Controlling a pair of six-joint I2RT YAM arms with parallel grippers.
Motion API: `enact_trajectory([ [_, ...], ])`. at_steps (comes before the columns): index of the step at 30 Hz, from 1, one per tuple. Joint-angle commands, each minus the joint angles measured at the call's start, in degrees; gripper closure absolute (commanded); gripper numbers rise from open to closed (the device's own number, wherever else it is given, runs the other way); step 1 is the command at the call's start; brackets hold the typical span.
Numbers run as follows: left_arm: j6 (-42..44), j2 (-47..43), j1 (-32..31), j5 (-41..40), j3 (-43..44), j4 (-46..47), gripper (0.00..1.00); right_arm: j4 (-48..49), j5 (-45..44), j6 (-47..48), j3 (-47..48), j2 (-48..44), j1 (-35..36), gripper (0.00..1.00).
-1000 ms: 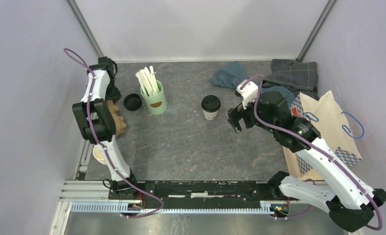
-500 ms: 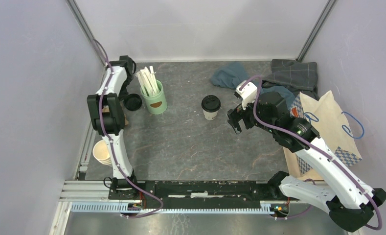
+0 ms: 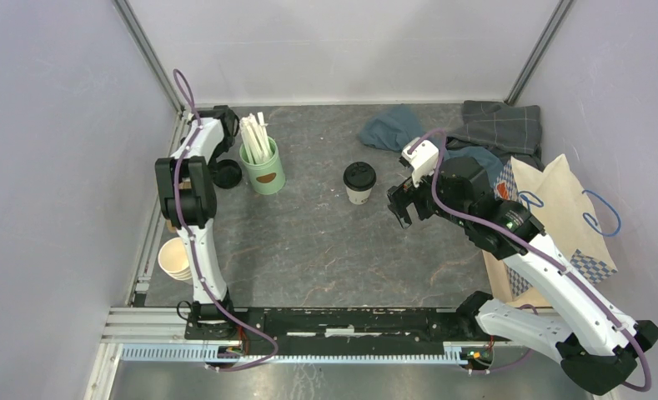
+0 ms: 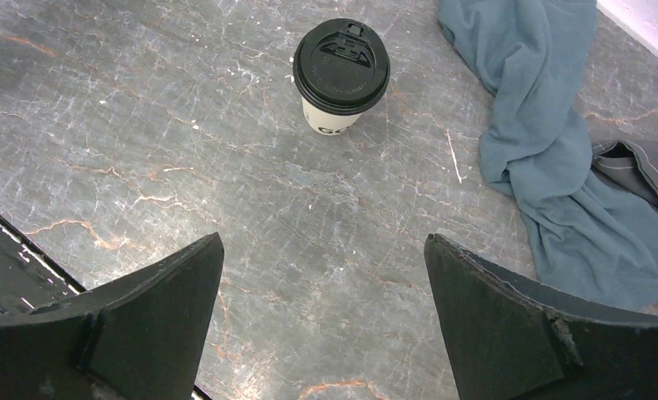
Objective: Pack the takeout coffee
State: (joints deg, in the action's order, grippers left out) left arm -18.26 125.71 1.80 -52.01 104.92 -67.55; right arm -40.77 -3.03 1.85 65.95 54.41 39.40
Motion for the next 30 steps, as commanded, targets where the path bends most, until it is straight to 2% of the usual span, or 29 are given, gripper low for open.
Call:
enact_trajectory([
  [1, 1.18, -3.27, -0.15, 4.93, 2.75, -0.31, 0.39, 2.03, -0.21, 0.09, -0.26, -0.90, 0.26, 0.02],
  [9, -0.21, -9.42, -0.05, 13.96, 2.54, -0.52, 0.14, 2.13, 0.04, -0.03, -0.13, -1.06, 0.55, 0.02],
  [11, -1.40, -11.50, 0.17, 16.39, 2.00, -0.88, 0.10, 2.17, 0.11, -0.08, -0.25, -1.12, 0.65, 0.02],
  [16, -4.34, -18.01, 2.17, 22.59, -2.87, -2.03, 0.14, 2.36, 0.40, -0.09, -0.46, -1.16, 1.18, 0.02],
  [21, -5.66, -25.42, 8.25, 37.17, -12.97, 1.00, 0.33, 2.45, 0.83, -0.33, -0.57, -1.37, 1.40, 0.02],
  [26, -5.35, -29.45, 13.57, 54.46, -21.26, 9.46, 0.28, 2.47, 1.14, -0.35, -0.51, -1.30, 1.66, 0.02],
  [30, -6.26, -27.58, 15.50, 59.40, -22.39, 12.04, 0.33, 2.36, 1.18, -0.35, -0.11, -1.15, 1.89, 0.02],
])
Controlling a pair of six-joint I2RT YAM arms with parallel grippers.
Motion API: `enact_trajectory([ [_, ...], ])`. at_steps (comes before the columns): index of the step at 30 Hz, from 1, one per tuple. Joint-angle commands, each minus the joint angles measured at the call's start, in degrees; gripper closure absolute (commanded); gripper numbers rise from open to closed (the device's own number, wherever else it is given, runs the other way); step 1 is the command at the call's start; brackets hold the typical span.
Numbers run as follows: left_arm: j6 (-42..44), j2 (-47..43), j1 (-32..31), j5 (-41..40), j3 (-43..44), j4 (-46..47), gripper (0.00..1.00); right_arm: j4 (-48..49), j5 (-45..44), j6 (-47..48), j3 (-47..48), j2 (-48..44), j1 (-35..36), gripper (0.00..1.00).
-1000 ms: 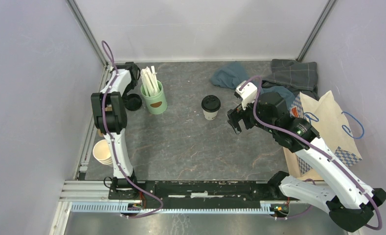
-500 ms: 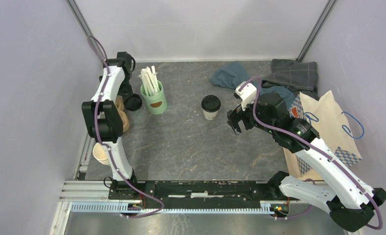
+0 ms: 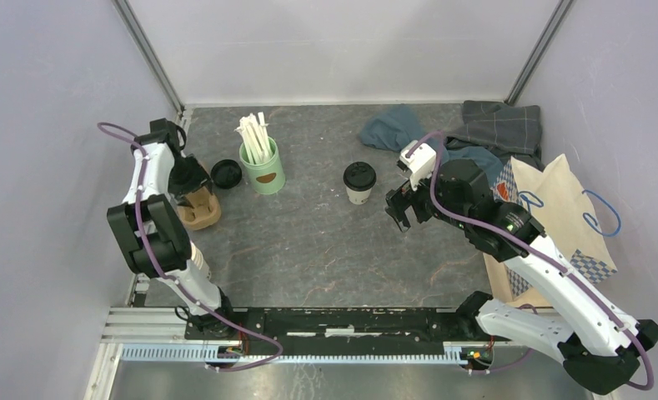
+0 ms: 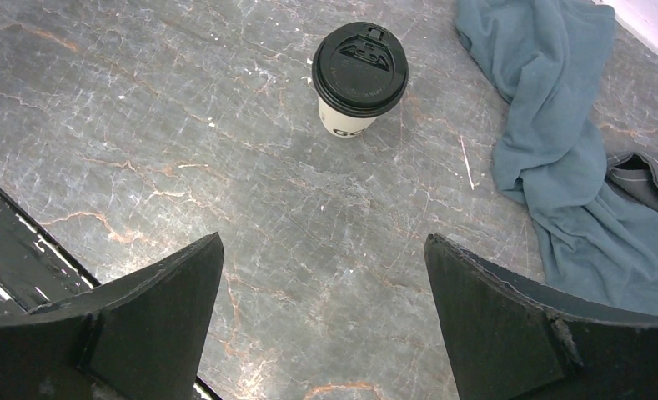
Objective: Pack the takeout coffee
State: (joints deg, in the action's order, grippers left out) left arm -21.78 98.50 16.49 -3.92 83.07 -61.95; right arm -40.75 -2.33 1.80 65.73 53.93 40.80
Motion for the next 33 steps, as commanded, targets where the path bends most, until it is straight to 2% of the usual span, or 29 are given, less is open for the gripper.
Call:
enact_trajectory([
  [1, -3.08, -0.11, 0.90, 12.02, -0.59, 7.16, 0.36, 2.23, 0.41, -0.31, 0.32, -0.56, 0.51, 0.02],
  [5, -3.97, 0.29, 1.15, 12.45, -1.02, 8.31, 0.38, 2.21, 0.20, -0.28, 0.37, -0.40, 0.43, 0.02],
  [10, -3.27, 1.11, 1.15, 9.62, -0.94, 6.80, 0.48, 2.44, 0.27, -0.28, 0.64, -0.02, 0.42, 0.02],
  [13, -1.80, 0.74, 1.17, 7.23, -1.48, 5.66, 0.49, 2.46, 0.17, -0.31, 0.57, 0.07, 0.48, 0.02],
  [21, 0.41, 1.17, 1.05, 7.72, -4.23, 5.99, 0.55, 2.53, 0.54, -0.34, 0.61, 0.12, 0.48, 0.02],
  [27, 0.39, 1.24, 0.91, 6.70, -4.05, 6.18, 0.66, 2.45, 0.62, -0.37, 0.58, -0.01, 0.51, 0.02],
  [33, 0.53, 2.42, 0.98, 7.23, -3.54, 6.23, 0.65, 2.39, 0.50, -0.31, 0.51, -0.30, 0.53, 0.02],
])
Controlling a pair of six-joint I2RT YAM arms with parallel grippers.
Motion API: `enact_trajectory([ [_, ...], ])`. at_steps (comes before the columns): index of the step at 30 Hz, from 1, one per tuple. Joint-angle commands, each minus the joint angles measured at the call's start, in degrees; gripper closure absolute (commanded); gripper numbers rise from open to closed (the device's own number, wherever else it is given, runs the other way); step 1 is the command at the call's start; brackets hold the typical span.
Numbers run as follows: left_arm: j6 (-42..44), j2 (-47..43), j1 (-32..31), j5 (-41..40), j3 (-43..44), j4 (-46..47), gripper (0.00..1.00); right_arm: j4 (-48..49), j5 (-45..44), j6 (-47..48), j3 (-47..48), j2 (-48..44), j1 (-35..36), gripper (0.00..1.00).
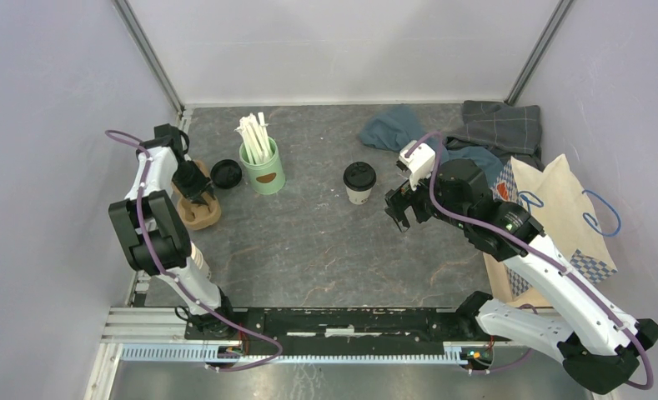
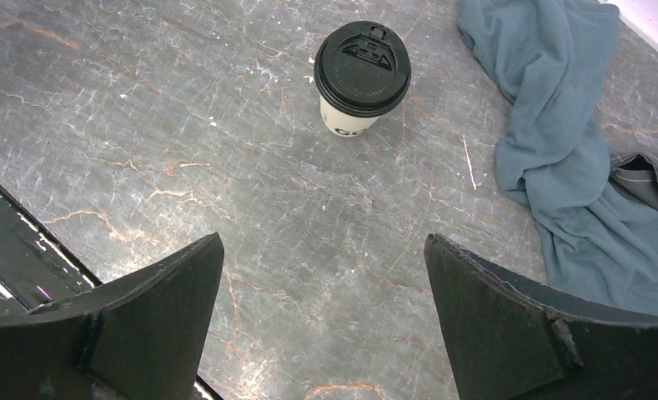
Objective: Pack the takeout coffee
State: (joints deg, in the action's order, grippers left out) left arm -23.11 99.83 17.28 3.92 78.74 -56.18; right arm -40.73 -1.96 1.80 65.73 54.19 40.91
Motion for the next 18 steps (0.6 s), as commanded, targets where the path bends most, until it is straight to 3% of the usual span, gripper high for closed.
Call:
enact_trajectory([
  [1, 1.95, 1.29, 0.19, -0.57, 0.94, 0.53, 0.64, 2.36, 0.13, -0.30, 0.52, -0.57, 0.40, 0.02],
  [18, 2.39, 1.15, 0.11, 0.12, 2.61, 1.31, 0.59, 2.43, 0.16, -0.22, 0.39, -0.42, 0.38, 0.02],
])
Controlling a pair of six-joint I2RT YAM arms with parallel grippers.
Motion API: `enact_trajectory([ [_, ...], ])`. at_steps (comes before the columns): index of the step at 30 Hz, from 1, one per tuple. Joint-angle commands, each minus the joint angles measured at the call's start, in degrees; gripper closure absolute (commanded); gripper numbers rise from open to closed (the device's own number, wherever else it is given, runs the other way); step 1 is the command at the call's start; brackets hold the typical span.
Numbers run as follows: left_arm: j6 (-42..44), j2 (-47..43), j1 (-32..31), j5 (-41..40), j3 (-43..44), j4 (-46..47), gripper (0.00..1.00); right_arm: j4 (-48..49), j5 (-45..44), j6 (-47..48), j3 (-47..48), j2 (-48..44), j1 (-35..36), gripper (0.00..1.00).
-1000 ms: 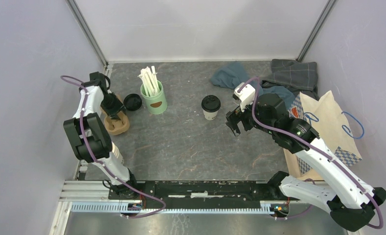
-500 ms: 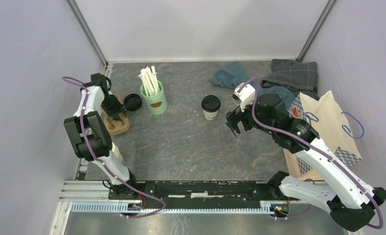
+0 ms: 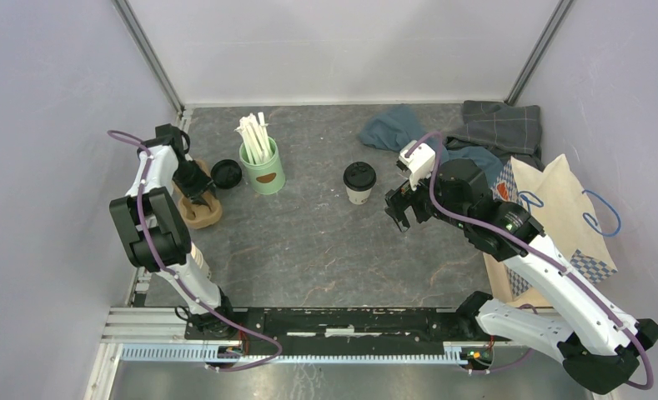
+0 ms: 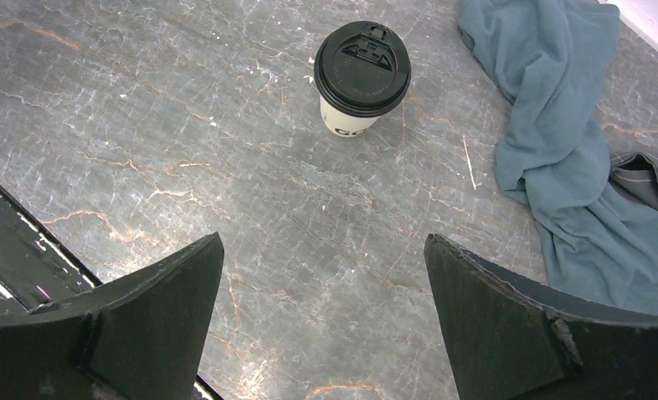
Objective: Pack the takeout coffee
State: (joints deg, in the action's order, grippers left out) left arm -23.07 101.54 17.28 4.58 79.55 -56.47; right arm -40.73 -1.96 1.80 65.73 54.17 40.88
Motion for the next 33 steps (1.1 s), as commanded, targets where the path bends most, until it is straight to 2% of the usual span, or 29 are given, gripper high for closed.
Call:
enact_trajectory([
  [1, 2.33, -0.58, 0.12, -0.52, 1.83, 1.65, 0.59, 2.43, 0.25, -0.20, 0.43, -0.41, 0.38, 0.02],
  [9, 1.72, -1.23, 0.11, 0.49, 1.45, 2.89, 0.54, 2.44, 0.37, -0.22, 0.45, -0.35, 0.37, 0.02],
  [23, 0.75, -3.71, 0.08, 1.65, 0.72, 5.28, 0.57, 2.61, 0.46, -0.23, 0.40, -0.36, 0.47, 0.02],
  [27, 1.10, -3.53, 0.04, 1.78, 0.56, 4.93, 0.53, 2.54, 0.46, -0.21, 0.59, -0.28, 0.61, 0.02],
  [33, 1.35, -3.07, 0.04, 1.73, -0.95, 5.37, 0.54, 2.61, 0.39, -0.18, 0.63, -0.30, 0.72, 0.02],
])
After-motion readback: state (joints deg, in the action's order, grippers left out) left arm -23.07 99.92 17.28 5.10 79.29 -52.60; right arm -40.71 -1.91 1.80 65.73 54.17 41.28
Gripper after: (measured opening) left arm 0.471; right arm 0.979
